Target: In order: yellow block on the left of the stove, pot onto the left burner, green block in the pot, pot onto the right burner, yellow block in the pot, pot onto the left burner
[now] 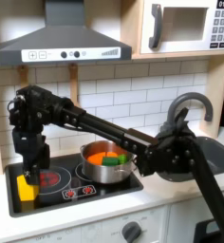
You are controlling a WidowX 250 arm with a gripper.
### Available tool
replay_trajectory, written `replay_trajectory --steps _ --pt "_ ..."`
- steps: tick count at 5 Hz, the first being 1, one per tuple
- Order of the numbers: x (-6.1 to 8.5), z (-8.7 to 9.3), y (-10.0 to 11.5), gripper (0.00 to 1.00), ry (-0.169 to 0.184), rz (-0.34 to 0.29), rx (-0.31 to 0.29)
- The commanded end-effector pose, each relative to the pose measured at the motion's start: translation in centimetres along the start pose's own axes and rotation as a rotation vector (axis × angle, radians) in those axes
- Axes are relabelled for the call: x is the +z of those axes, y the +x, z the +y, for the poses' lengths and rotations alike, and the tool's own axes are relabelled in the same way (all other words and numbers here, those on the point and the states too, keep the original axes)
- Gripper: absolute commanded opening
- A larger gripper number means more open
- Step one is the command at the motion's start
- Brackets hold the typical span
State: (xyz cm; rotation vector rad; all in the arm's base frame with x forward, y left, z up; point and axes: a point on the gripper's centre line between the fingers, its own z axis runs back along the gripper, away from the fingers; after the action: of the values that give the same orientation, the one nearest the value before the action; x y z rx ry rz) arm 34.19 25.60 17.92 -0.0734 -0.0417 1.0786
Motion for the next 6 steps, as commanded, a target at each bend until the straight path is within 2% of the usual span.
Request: replay_trajectory --steps 1,3,5,6 --pt "0.3 0.1 0.6 1.00 -0.001 -0.015 0.007" --pt "-0.2 0.8 1.1 1.00 0.009 -0.008 0.031" --pt "-0.1 0.7 1.2 1.00 0.009 -0.019 0.030" --pt "-1.2 0.6 1.4 1.00 0.025 -0.001 0.032"
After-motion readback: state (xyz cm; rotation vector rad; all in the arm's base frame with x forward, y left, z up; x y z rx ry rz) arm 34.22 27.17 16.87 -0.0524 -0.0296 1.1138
